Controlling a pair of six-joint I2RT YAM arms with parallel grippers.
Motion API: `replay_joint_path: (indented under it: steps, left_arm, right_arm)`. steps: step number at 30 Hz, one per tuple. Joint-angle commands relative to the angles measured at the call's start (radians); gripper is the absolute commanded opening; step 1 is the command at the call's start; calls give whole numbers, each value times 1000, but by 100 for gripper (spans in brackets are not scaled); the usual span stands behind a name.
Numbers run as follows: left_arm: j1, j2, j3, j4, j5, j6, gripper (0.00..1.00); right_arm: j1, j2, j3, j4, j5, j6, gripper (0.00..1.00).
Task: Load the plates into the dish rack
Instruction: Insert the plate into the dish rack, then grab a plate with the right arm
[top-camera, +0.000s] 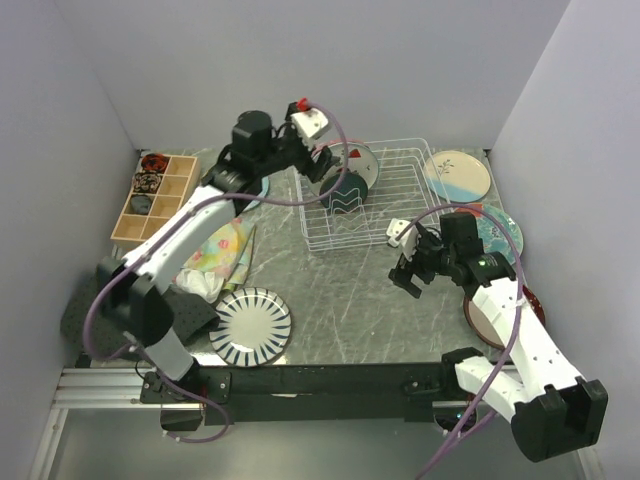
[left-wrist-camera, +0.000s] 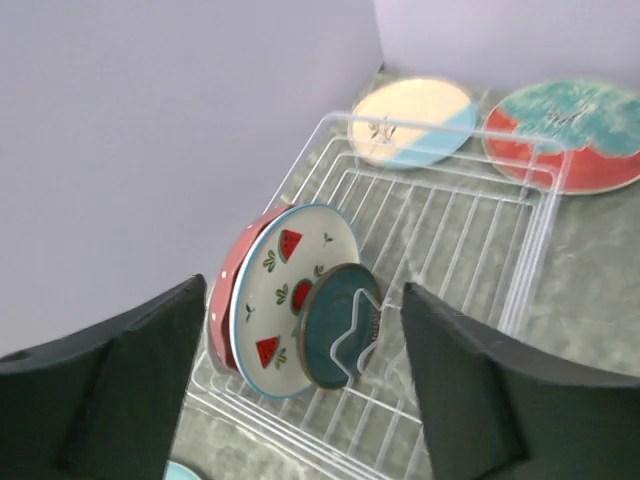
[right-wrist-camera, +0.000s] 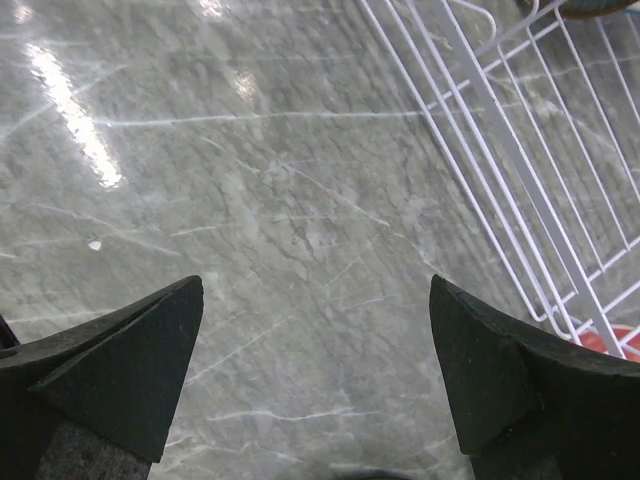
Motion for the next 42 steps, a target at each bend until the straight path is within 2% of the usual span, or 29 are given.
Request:
replay_joint_path:
  steps: [1,3,9,12,13,15,16,19,24,30,33,38,42]
  left_arm:
    - [5,-184,-158,63,-18,-124,90]
    - [9,-304,-257,91,-46,-148,99]
    - [14,-664,-551,74,-123,-183,100]
    - [14,-837,-706,28,-192,-197,99]
    - [14,-879,-743,1,-216,-207,99]
    - [15,-992,-849,-13,-311,-233,99]
    - [15,-1058,-882,-18,-343,-246,99]
    - [17,-1160,-972,-19,-474,-298,99]
    - [17,-1231,-1028,-30,-612,-309,99]
    - [31,-1246,-1018,-55,-722,-309,99]
    - [38,-1260,-1023,-47,-755,-309,99]
    - [44,-1269,-1023,-48,-773,-309,100]
    - [46,-1277,-1023,-49,-769,-309,99]
  right_arm:
    - [-18,-7,23,-14,-104,-7,100]
    - [-16,16,32,-49,-173,-16,100]
    - [37,92,66,-93,-288,-6,100]
    - [158,118,67,-66,-261,0,100]
    - [256,136,71,-62,-226,-4,100]
    - [356,154,74,-53,-183,-55,100]
    - [451,179,80,-53,-161,-90,100]
    - [598,249,104,-24,-127,-187,100]
    - [777,452,213,71,-18,-228,100]
    - [939,597,274,249,126,-256,98]
    - [979,691,336,259,179,-231,86]
    - [1041,773,336,319,272,-222,69]
    - [1062,791,293,340,293,-233,63]
